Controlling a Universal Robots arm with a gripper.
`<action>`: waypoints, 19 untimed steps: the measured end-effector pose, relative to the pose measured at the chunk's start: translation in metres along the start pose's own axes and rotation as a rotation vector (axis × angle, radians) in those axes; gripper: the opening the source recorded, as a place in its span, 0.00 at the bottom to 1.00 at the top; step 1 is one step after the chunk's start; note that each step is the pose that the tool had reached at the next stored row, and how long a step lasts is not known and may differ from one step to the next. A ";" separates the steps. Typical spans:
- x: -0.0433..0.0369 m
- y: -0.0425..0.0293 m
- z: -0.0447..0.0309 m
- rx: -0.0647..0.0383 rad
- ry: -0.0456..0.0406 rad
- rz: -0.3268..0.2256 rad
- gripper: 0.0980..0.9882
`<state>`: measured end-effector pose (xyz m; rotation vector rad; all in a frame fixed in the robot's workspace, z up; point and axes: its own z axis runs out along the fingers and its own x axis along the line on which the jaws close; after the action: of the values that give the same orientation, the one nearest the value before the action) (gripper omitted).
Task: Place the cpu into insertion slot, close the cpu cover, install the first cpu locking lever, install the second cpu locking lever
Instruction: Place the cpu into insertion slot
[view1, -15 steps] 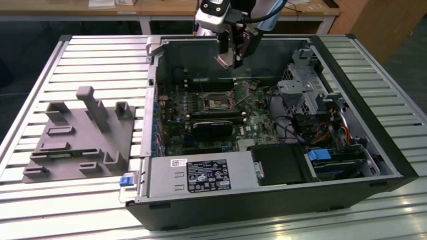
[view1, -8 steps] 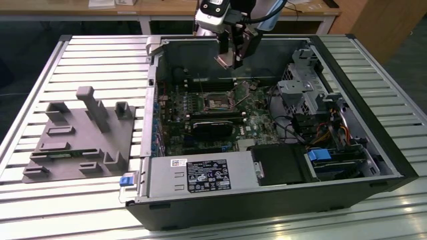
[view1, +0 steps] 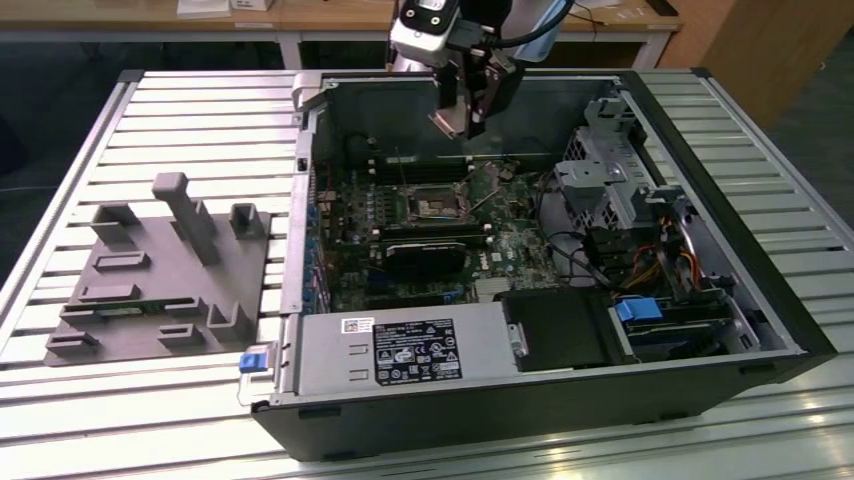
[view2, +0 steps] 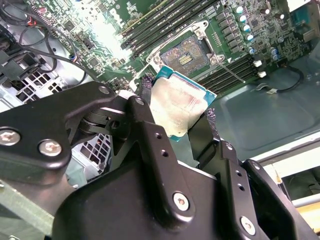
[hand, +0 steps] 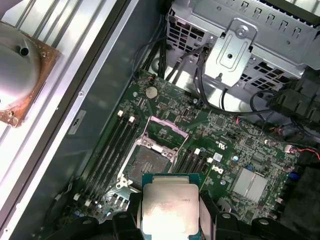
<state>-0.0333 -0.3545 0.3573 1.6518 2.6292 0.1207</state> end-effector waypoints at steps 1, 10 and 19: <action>0.0000 0.0000 0.0004 0.000 -0.0002 0.003 0.50; 0.0000 -0.0001 0.0012 0.000 -0.0007 0.009 0.50; 0.0000 -0.0001 0.0018 0.000 -0.0011 0.013 0.50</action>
<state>-0.0333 -0.3544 0.3555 1.6691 2.6177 0.1203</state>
